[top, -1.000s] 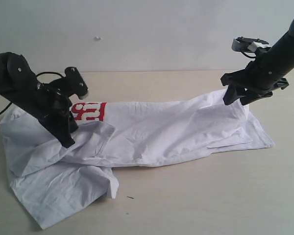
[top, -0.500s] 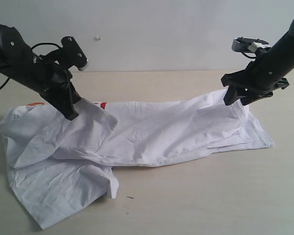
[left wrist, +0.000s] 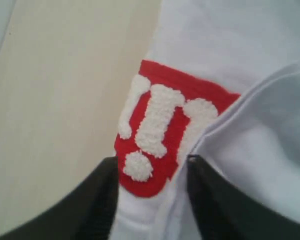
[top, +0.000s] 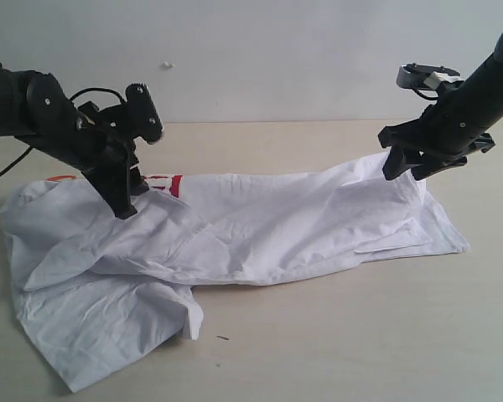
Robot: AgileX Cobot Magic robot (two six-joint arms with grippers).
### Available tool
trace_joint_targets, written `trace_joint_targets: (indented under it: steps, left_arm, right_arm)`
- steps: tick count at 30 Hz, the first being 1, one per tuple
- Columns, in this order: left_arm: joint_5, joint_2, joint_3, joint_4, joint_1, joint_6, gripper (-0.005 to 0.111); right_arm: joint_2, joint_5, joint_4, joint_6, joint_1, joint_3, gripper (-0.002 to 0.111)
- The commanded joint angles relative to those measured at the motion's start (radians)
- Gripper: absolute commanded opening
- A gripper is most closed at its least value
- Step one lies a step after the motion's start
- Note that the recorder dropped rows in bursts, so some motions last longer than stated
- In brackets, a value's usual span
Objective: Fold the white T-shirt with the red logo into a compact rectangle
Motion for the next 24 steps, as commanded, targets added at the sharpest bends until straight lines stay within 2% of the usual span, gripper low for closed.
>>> trace_joint_targets:
  steps: [1, 8, 16, 20, 24]
  left_arm:
    - [-0.087, -0.007, -0.007, -0.024, -0.004, -0.076, 0.073]
    - [-0.17, -0.061, -0.007, -0.059, -0.004, -0.089, 0.066]
    - [-0.115, -0.069, -0.007, -0.089, -0.004, -0.142, 0.066]
    - [0.007, -0.101, -0.007, -0.095, -0.004, -0.163, 0.061]
    - [0.169, -0.163, -0.007, -0.103, -0.004, -0.242, 0.042]
  right_arm:
    - [-0.001, -0.004, -0.003, -0.004, -0.002, -0.008, 0.05]
    - [-0.001, -0.004, -0.003, -0.004, -0.002, -0.008, 0.05]
    - [-0.001, 0.0, -0.003, -0.004, -0.002, -0.008, 0.05]
    - [-0.001, 0.004, -0.003, -0.004, -0.002, -0.008, 0.05]
    - [-0.001, 0.004, -0.003, -0.004, -0.002, -0.008, 0.05]
